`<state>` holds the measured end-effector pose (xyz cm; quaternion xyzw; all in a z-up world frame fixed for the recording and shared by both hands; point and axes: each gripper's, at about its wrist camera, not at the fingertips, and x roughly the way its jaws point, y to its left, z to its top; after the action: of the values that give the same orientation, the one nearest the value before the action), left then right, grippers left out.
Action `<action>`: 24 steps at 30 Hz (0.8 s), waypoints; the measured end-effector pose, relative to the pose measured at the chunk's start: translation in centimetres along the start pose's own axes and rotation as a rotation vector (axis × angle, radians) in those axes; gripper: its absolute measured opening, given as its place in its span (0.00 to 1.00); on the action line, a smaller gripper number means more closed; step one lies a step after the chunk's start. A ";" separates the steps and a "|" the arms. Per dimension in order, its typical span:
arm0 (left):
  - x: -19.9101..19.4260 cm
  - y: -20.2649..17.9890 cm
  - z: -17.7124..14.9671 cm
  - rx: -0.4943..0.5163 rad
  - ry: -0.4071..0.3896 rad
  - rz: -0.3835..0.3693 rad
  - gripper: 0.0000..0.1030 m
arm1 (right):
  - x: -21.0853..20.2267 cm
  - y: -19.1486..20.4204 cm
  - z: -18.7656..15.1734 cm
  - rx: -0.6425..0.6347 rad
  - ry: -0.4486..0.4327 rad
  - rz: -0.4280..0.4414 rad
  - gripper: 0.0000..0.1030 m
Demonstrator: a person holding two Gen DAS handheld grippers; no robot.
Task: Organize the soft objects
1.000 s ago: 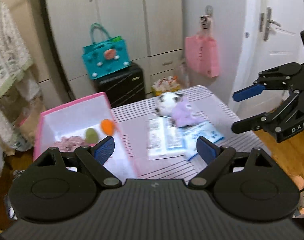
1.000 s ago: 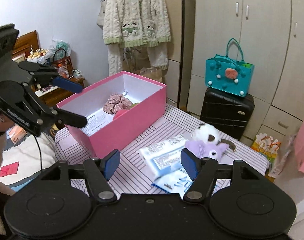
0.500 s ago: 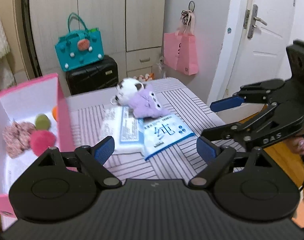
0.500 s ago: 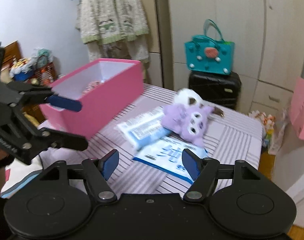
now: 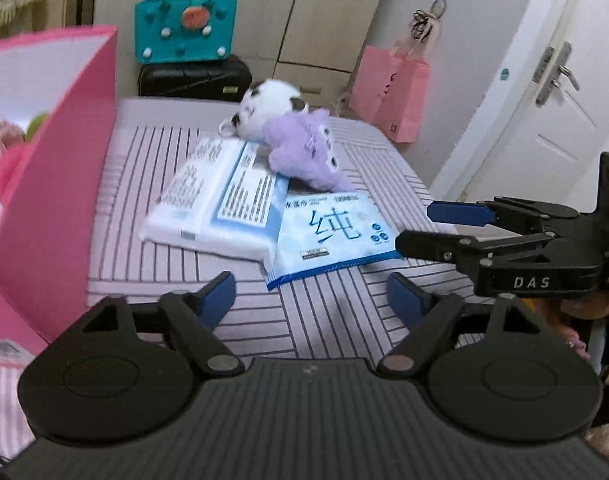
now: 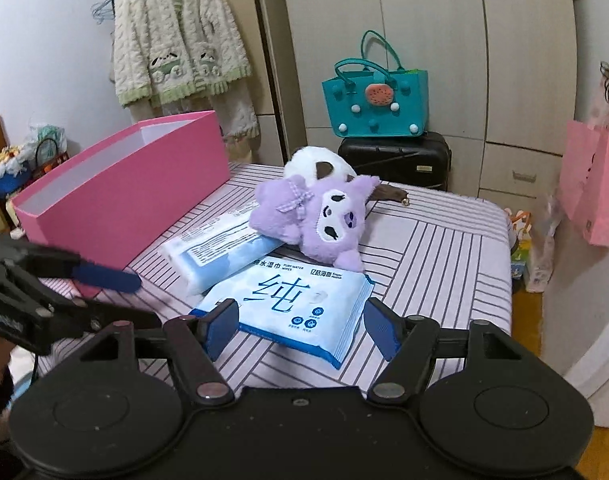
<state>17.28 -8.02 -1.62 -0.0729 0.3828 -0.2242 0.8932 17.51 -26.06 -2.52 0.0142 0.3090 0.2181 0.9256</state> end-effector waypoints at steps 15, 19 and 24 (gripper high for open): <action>3.3 0.9 -0.5 -0.156 -0.066 0.009 0.61 | 4.6 -2.1 -0.5 0.162 0.046 0.002 0.50; 3.5 0.6 -0.9 -0.164 -0.102 0.037 0.46 | 4.6 -1.1 -1.0 0.121 0.028 -0.043 0.49; 3.4 0.8 -1.4 -0.186 -0.113 0.058 0.31 | 3.8 -1.2 -1.3 0.161 0.028 -0.030 0.32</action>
<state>18.60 -8.81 -5.02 -0.1566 0.3531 -0.1572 0.9089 19.94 -25.67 -5.88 0.0810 0.3386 0.1790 0.9202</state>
